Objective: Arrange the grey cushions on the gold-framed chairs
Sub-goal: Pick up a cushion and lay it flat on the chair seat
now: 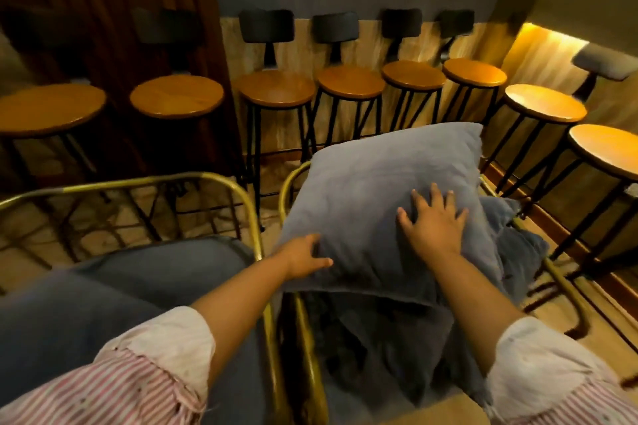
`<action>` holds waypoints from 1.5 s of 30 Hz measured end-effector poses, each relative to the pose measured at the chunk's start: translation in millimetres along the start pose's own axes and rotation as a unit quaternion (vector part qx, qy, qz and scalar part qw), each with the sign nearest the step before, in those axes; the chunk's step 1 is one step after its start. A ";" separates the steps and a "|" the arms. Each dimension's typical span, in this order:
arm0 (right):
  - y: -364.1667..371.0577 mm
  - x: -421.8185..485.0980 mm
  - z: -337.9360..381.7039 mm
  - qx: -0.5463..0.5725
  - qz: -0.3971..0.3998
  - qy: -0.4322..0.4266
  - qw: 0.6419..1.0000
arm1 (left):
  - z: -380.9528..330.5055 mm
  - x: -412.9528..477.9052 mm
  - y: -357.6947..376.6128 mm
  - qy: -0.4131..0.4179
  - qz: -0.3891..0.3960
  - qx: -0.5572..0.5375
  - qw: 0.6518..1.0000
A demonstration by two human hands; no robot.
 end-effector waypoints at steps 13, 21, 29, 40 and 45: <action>130.9 -180.0 212.5 0.138 0.233 -0.242 0.932 | 207.3 -301.4 -13.8 -0.252 -0.203 -0.105 0.940; 206.9 -238.6 354.2 0.238 0.357 -0.228 0.874 | 347.6 -413.0 -34.8 -0.374 -0.341 -0.218 0.834; 306.1 -236.3 424.9 0.258 0.425 -0.115 0.860 | 456.2 -423.2 -10.0 -0.440 -0.404 -0.387 0.703; 462.3 -166.0 465.9 0.213 0.500 -0.105 0.833 | 519.3 -372.9 85.3 -0.562 -0.494 -0.369 0.550; 515.9 -157.2 467.7 0.246 0.556 -0.092 0.788 | 538.2 -365.9 105.1 -0.557 -0.521 -0.338 0.552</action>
Point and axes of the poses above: each hand's wrist, its own x-axis towards the middle knuckle, its own y-axis out of the palm, z = x × y, the point moved 6 cm from there along x, towards the middle knuckle, and after that the axes turned 7 degrees about x, right-handed, at the moved point
